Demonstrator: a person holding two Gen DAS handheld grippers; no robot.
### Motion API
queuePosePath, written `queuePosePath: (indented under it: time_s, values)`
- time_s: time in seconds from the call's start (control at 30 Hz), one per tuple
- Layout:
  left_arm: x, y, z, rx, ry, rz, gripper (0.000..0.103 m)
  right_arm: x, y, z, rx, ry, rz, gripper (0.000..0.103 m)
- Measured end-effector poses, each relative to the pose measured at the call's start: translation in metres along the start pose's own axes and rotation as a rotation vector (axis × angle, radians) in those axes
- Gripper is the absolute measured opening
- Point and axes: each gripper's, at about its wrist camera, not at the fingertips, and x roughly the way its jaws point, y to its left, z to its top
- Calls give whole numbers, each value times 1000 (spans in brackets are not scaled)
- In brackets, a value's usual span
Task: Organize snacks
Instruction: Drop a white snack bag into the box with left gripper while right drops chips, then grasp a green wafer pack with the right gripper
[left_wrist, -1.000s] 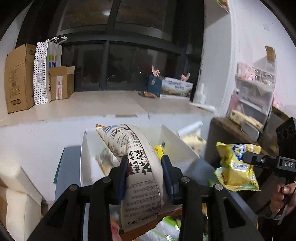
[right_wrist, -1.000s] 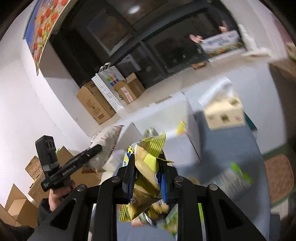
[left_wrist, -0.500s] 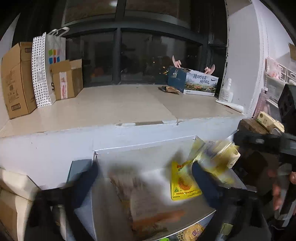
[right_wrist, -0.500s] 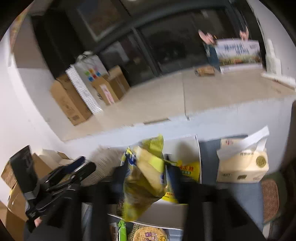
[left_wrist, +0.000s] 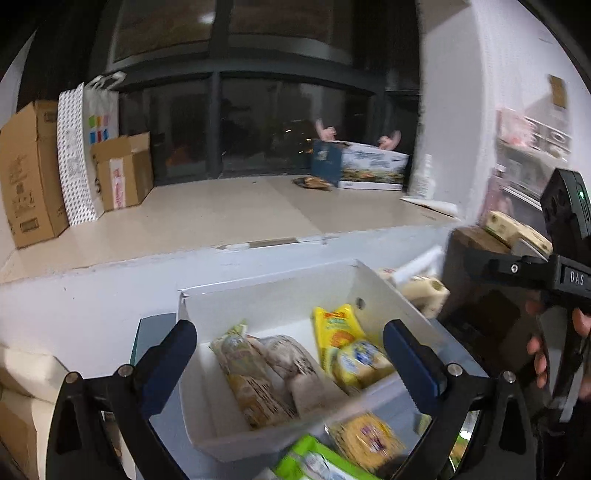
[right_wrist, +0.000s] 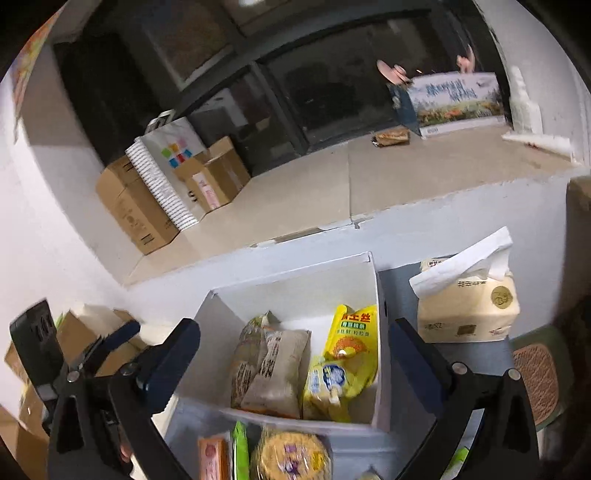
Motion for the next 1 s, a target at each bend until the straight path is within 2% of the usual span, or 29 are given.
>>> queuePosePath:
  time_s: [0.13, 0.27, 0.4, 0.57, 0.63, 0.7, 0.8, 0.87, 1.0]
  values:
    - [-31, -21, -13, 10, -24, -44, 103, -49, -6, -30, -10, -64, 37, 103]
    - [-57, -48, -32, 21, -37, -127, 103, -83, -18, -71, 17, -50, 62, 103]
    - [-82, -75, -59, 56, -40, -169, 103, -118, -39, -121, 46, -42, 24, 103]
    - [-108, -102, -106, 95, -28, -150, 103, -147, -72, -177, 109, -12, -31, 103]
    - [-113, -105, -124, 84, -6, -172, 103, -154, -82, -198, 127, -4, -48, 103]
    - [-113, -106, -138, 56, 29, -191, 103, -152, -88, -214, 114, 20, -68, 103]
    - [-111, -101, -149, 14, 53, -192, 103, -133, -94, -223, 135, 103, -114, 103]
    - [-112, -97, -153, -9, 53, -191, 103, -114, -103, -223, 197, 146, -100, 103]
    - [-112, -90, -155, -22, 56, -185, 103, -77, -119, -213, 321, 173, -20, 103]
